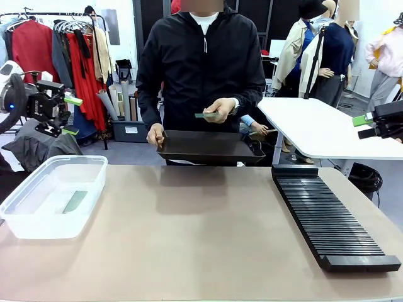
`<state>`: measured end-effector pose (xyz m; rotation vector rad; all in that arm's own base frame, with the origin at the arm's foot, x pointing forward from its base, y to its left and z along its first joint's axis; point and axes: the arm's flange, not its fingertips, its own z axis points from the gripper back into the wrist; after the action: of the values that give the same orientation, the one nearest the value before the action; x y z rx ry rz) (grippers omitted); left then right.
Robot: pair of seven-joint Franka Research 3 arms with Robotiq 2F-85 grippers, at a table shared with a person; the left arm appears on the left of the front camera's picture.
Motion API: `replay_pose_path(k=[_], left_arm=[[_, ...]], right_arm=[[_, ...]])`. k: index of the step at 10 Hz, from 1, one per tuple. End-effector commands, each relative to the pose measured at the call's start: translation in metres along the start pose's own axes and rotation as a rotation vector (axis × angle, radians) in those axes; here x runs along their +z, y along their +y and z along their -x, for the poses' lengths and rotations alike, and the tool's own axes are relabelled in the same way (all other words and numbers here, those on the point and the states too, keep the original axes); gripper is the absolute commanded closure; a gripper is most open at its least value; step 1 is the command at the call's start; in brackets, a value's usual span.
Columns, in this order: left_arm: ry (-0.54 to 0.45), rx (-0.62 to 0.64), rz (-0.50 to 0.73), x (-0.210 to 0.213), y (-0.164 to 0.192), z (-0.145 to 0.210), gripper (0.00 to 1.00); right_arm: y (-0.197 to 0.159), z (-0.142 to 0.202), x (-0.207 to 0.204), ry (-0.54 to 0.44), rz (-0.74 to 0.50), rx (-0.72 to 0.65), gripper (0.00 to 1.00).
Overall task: Sort PCBs into racks and boxes based on the side picked up.
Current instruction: Pick up the Blank PCB handed by the Human.
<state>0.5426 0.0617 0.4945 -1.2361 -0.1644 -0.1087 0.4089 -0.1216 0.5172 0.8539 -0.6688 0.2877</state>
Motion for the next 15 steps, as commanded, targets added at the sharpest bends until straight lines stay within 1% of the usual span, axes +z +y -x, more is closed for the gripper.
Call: replay_pose_path(k=[1,2,3,15], left_arm=[[0.005,-0.032,0.042,-0.0017,0.0034,-0.0012,0.00],[0.018,-0.024,0.034,-0.0044,0.0046,-0.0017,0.00],[0.004,-0.003,0.012,-0.0020,0.0016,-0.0002,0.00],[0.004,-0.003,0.012,-0.0020,0.0016,-0.0002,0.00]], right_arm=[[0.0022,-0.0024,-0.0003,-0.013,-0.014,-0.007,0.00],[0.0022,-0.0024,-0.0003,-0.013,-0.014,-0.007,0.00],[0.0022,-0.0024,-0.0003,-0.013,-0.014,-0.007,0.00],[0.0022,-0.0024,-0.0003,-0.013,-0.014,-0.007,0.00]])
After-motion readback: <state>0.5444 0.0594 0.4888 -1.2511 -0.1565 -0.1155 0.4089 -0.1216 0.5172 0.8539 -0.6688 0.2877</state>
